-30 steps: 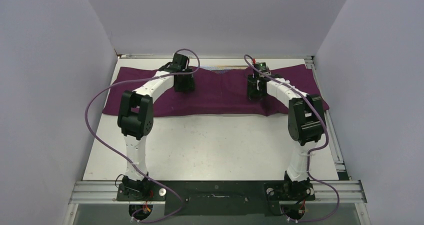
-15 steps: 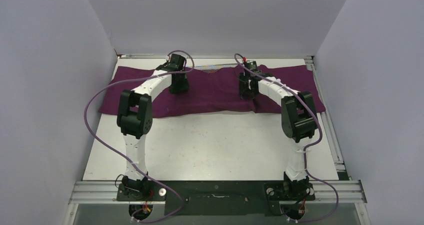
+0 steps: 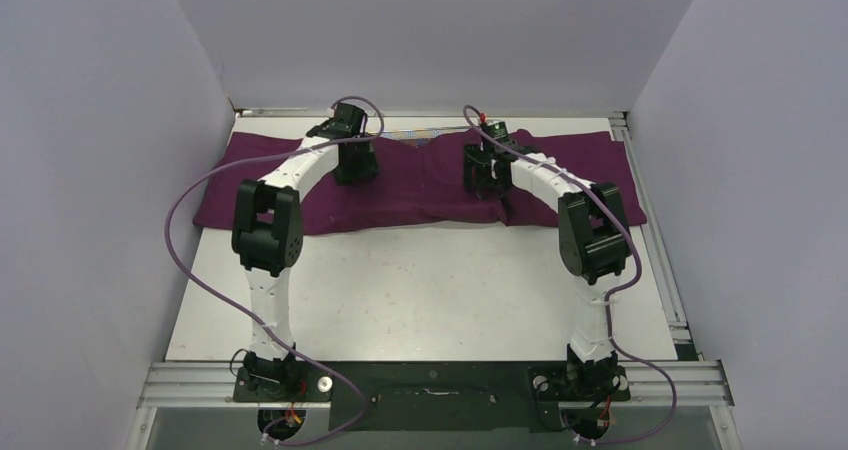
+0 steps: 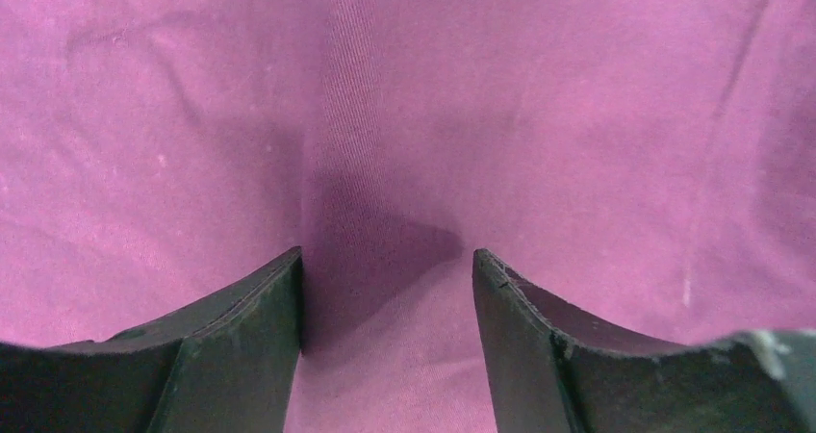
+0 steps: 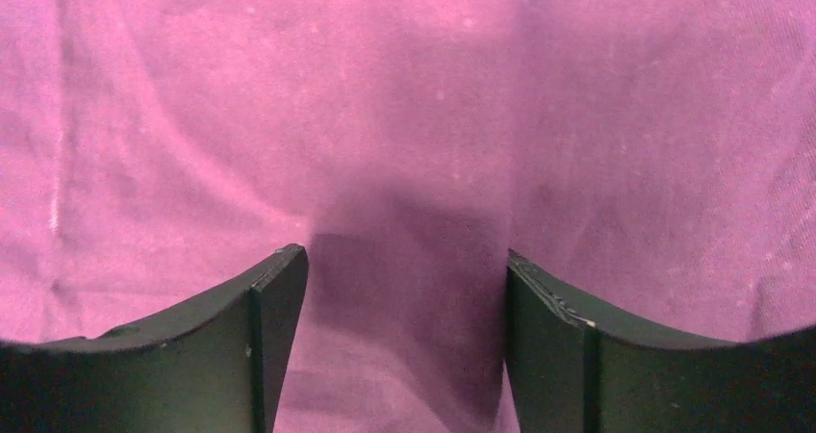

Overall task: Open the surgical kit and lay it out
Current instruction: Open the surgical kit at the center of the board.

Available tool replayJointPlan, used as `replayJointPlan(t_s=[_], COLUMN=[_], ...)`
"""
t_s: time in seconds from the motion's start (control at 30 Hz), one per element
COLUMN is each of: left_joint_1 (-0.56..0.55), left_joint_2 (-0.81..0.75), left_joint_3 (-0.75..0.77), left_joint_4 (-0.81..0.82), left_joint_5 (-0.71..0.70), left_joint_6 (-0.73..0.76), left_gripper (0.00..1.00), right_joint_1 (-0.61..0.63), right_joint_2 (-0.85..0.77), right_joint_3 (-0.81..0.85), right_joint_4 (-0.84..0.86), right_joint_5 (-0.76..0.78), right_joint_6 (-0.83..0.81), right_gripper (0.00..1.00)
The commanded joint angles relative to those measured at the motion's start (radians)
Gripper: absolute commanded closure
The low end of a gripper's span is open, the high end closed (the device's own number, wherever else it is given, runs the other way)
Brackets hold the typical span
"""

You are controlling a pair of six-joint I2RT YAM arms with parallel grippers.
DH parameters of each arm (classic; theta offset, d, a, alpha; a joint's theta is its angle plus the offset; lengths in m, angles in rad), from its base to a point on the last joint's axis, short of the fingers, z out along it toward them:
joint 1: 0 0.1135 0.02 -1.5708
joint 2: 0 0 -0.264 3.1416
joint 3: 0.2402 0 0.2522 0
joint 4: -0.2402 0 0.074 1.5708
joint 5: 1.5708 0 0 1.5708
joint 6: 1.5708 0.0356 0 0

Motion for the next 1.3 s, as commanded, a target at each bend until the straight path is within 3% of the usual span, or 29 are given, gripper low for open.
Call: replayJointPlan(t_s=[0.0, 0.2, 0.3, 0.57, 0.8, 1.07, 1.27], left_joint_1=[0.034, 0.096, 0.133, 0.281, 0.435, 0.514, 0.522], left_joint_2=[-0.016, -0.065, -0.105, -0.152, -0.184, -0.158, -0.125], left_joint_3=[0.115, 0.176, 0.152, -0.066, -0.277, -0.334, -0.312], left_joint_4=[0.068, 0.13, 0.14, 0.079, 0.134, 0.143, 0.133], left_joint_5=[0.156, 0.321, 0.318, 0.157, 0.102, 0.085, 0.082], left_joint_6=[0.036, 0.08, 0.083, 0.016, -0.004, 0.014, 0.015], left_gripper=[0.41, 0.3, 0.25, 0.27, 0.3, 0.3, 0.3], right_joint_1=[-0.038, -0.148, -0.215, -0.398, -0.497, -0.586, -0.62], right_joint_2=[-0.071, -0.178, -0.23, -0.234, -0.17, -0.104, -0.081], right_joint_3=[0.068, 0.029, -0.029, -0.175, -0.213, -0.291, -0.296], right_joint_4=[0.013, 0.06, 0.07, 0.077, 0.123, 0.159, 0.135], right_joint_5=[-0.057, -0.138, -0.132, -0.146, -0.213, -0.239, -0.051], right_joint_6=[0.039, 0.098, 0.122, 0.185, 0.177, 0.182, 0.105], right_gripper=[0.3, 0.17, 0.15, 0.15, 0.15, 0.16, 0.17])
